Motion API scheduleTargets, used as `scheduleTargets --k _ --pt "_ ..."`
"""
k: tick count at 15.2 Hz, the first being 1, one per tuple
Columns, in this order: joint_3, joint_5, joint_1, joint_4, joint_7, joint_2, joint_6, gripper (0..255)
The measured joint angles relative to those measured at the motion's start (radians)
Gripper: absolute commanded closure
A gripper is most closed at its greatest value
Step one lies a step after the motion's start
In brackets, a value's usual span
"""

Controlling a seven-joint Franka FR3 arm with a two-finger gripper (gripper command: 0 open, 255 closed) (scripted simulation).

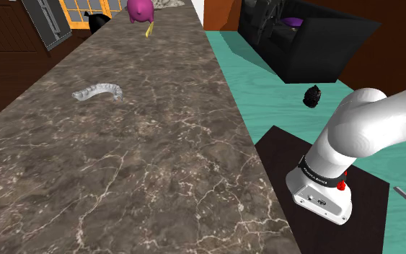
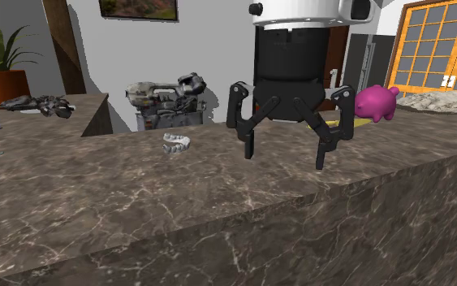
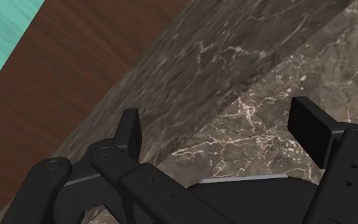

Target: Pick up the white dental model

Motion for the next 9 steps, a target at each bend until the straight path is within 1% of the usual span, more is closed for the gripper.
scheduleTargets --k 2,7,9 --pt "0.01 0.007 0.003 0.006 0.012 0.012 0.006 0" --pt "0.102 0.062 0.026 0.026 0.115 0.091 0.063 0" --pt "0.138 0.08 0.033 0.051 0.157 0.135 0.082 0"
